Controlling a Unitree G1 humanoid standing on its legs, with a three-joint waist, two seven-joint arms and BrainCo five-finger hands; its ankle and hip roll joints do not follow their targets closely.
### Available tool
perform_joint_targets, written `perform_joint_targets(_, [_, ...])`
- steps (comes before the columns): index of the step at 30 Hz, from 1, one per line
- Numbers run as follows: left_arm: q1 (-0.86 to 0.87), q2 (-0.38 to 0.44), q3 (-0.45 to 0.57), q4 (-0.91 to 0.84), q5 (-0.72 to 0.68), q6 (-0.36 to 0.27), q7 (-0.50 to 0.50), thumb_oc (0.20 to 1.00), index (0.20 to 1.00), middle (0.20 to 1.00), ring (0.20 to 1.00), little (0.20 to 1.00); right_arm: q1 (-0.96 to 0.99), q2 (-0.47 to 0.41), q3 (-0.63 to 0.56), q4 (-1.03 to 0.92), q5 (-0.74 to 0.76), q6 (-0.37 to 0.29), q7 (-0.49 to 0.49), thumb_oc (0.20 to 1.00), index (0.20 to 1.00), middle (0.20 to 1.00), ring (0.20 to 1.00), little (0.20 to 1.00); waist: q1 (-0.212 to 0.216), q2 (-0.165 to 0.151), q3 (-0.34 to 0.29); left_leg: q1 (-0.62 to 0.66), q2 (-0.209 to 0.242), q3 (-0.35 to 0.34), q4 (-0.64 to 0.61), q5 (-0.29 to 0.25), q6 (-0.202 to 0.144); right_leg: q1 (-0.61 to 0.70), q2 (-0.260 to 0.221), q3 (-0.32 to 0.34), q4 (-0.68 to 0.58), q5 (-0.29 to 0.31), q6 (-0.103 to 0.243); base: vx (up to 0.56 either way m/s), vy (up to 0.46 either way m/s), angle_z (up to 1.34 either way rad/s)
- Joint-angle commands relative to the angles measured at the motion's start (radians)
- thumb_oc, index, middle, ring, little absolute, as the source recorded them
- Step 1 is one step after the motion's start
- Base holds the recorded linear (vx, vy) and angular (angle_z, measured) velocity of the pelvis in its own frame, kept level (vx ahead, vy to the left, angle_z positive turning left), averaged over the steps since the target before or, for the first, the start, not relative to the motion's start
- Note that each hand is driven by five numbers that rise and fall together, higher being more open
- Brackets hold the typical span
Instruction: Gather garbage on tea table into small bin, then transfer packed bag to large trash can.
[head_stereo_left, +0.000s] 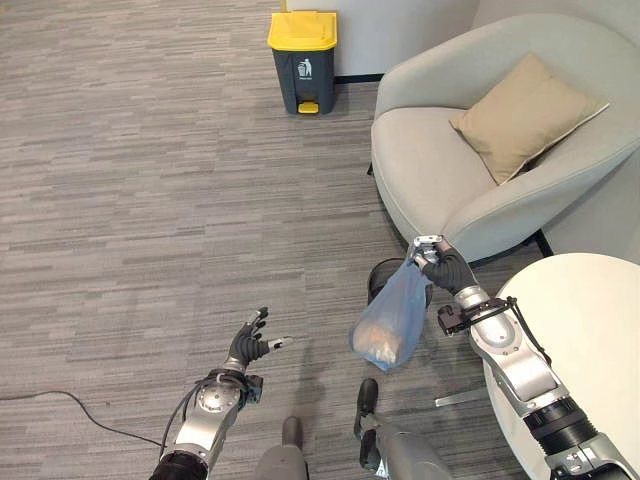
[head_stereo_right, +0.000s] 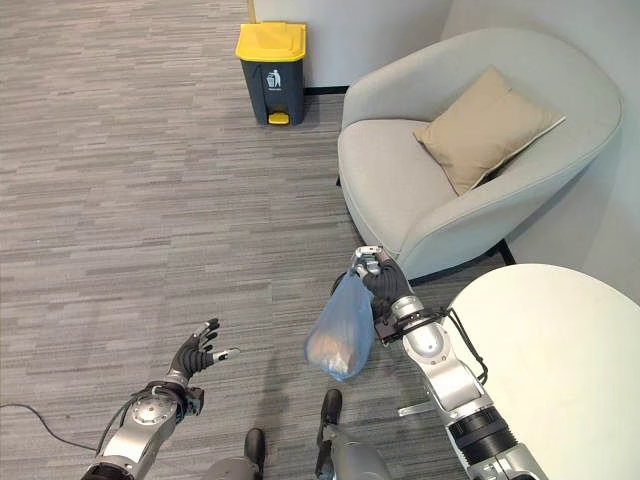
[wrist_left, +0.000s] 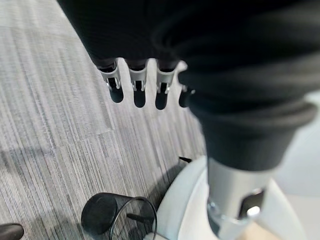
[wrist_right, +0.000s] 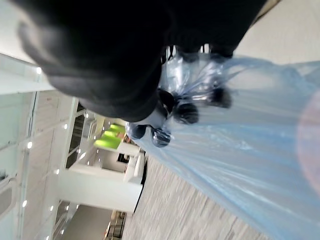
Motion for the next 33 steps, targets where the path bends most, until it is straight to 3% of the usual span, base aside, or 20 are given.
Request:
perform_joint_targets(1, [0.024, 0.071, -0.002, -0.087, 0.063, -0.065, -0.028, 1.000, 1.000, 1.000, 1.000, 1.000, -0.024, 0.032, -0.025, -0.052, 0.045, -0.076, 0.010, 0.200, 0.200, 0.200, 0.200, 0.200, 0.005, -0.012, -0.096, -0.094, 0.002, 0.014, 0.067, -0.041, -0.032, 0.110, -0.042, 0.010, 0.047, -0.183, 0.087, 0.00, 0.080, -0.24])
perform_joint_targets(11, [-0.027, 0.128, -0.077, -0.259, 0.150, -0.107, -0.052, 1.000, 1.000, 1.000, 1.000, 1.000, -0.069, 0.051, 0.037, -0.062, 0.067, -0.082, 0.058, 0.200, 0.200, 0.200, 0.200, 0.200, 0.001, -0.030, -0.143, -0.001, -0.012, 0.051, -0.023, -0.037, -0.014, 0.143, -0.040, 0.050, 0.021, -0.164, 0.113, 0.03, 0.042, -0.19])
perform_joint_targets(21, [-0.193, 0.055, -0.189, -0.232, 0.182, -0.086, 0.014, 1.000, 1.000, 1.000, 1.000, 1.000, -0.227, 0.119, 0.190, -0.082, 0.097, -0.079, 0.072, 0.200, 0.200, 0.200, 0.200, 0.200, -0.014, -0.030, -0.175, 0.060, -0.013, 0.062, -0.079, -0.023, -0.011, 0.187, -0.033, 0.074, -0.011, -0.158, 0.117, 0.04, 0.008, -0.08])
perform_joint_targets(33, [-0.291, -0.066, -0.312, -0.028, 0.220, -0.026, 0.081, 1.000, 1.000, 1.000, 1.000, 1.000, -0.366, 0.230, 0.290, -0.071, 0.180, -0.069, 0.032, 0.200, 0.200, 0.200, 0.200, 0.200, -0.013, -0.045, -0.183, 0.073, -0.010, 0.066, -0.085, -0.026, -0.006, 0.196, -0.026, 0.086, -0.020, -0.150, 0.117, 0.01, 0.003, -0.01])
